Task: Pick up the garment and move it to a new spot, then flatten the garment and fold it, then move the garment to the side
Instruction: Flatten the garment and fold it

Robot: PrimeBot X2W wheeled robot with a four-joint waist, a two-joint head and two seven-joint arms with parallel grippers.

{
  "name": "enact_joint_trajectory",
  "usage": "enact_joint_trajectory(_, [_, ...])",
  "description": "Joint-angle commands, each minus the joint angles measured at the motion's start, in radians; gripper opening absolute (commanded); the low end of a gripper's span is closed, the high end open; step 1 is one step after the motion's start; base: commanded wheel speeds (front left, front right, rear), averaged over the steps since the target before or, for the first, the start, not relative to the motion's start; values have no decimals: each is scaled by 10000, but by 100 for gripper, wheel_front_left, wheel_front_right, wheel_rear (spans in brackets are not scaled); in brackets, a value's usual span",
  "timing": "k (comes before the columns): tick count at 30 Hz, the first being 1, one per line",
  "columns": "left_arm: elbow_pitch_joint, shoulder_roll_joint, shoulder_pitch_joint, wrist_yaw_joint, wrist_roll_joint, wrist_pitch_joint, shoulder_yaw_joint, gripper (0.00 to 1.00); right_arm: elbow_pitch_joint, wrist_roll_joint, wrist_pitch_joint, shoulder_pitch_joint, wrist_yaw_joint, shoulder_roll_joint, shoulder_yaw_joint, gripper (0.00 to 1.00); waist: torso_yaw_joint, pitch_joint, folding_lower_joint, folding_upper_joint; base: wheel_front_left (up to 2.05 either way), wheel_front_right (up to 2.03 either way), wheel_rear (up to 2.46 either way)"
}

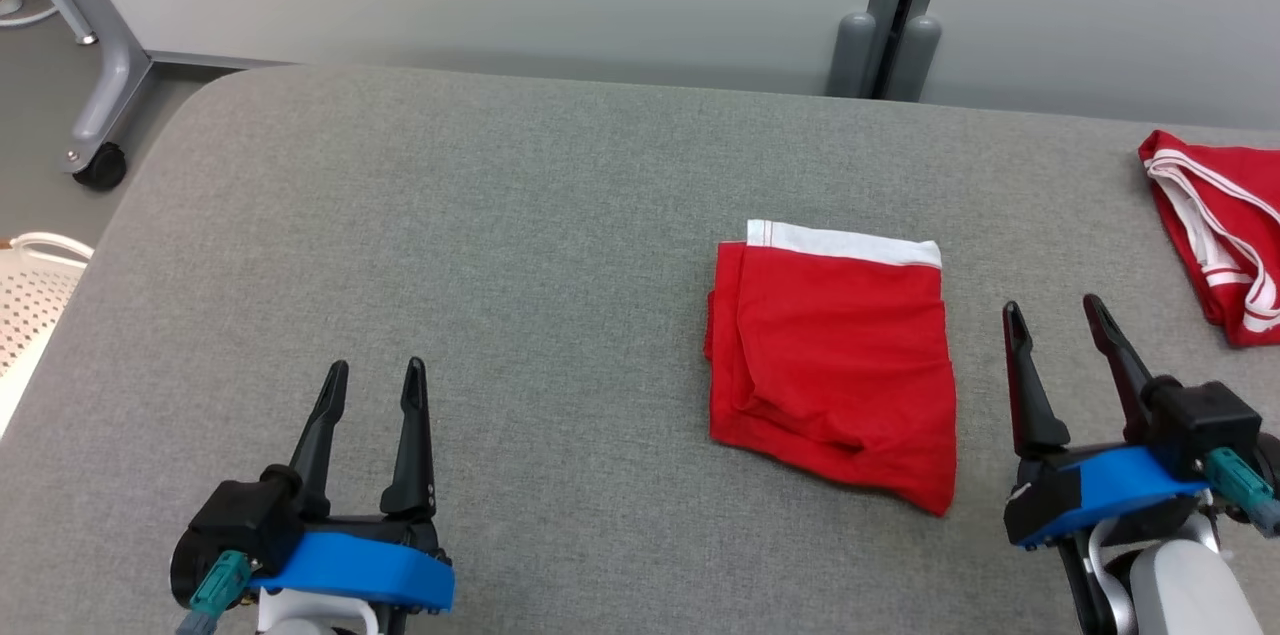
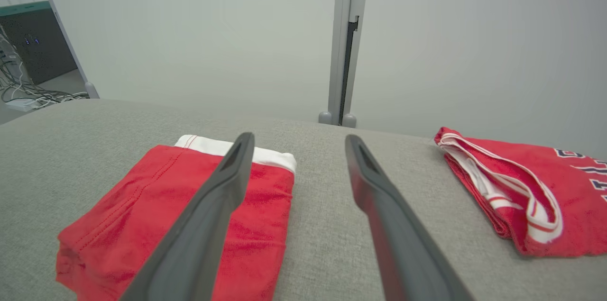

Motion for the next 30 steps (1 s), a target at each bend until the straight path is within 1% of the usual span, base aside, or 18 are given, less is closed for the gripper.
enact_joint_trajectory(1, [27,81,143,-75,69,-40,31,100,-7,7,-282,329,1,89,-166,100,-103,-130,0,1,0,0,0])
enact_joint_trajectory(8, [-11,159,585,-76,237,-40,384,100,-413,515,-680,1191,1,203,-434,100,-587,-541,0,1,0,0,0])
enact_joint_trajectory(15, [-48,291,955,-75,415,-40,683,100,-815,977,-357,1674,1,201,-243,100,-1159,-765,0,1,0,0,0])
enact_joint_trajectory(21, [214,377,1030,-76,390,-40,792,100,-850,1181,-252,1953,1,204,-170,100,-1438,-990,0,1,0,0,0])
enact_joint_trajectory(30, [775,466,1073,-40,360,-34,809,100,-564,1430,-112,2164,1,205,171,100,-1723,-1340,0,1,0,0,0])
